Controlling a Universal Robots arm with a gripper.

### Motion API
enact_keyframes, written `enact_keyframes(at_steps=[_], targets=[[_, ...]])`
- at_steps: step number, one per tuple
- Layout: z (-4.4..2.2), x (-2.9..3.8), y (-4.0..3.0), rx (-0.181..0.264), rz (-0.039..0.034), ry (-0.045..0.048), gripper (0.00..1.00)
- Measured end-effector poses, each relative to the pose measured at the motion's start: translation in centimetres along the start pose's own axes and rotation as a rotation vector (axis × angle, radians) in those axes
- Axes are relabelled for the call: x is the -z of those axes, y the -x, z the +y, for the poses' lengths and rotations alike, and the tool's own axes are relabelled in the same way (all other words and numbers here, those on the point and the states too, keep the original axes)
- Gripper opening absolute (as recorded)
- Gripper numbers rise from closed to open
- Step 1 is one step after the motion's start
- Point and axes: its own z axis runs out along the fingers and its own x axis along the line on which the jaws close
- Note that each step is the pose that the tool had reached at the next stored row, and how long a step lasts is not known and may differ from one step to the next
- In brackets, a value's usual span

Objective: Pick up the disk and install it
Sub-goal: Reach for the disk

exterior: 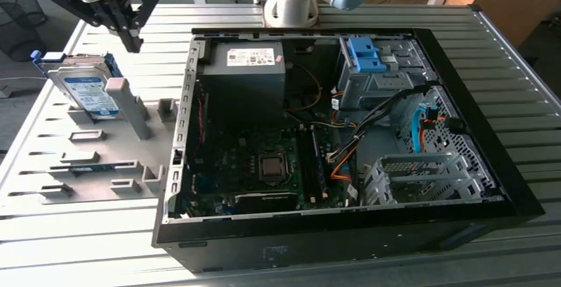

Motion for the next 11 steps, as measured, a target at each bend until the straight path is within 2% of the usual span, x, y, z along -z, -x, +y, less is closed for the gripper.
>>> enact_keyframes(at_steps=[11], targets=[[-0.01,0.01,-0.15,0.0,0.0001,-0.0001,0.11]])
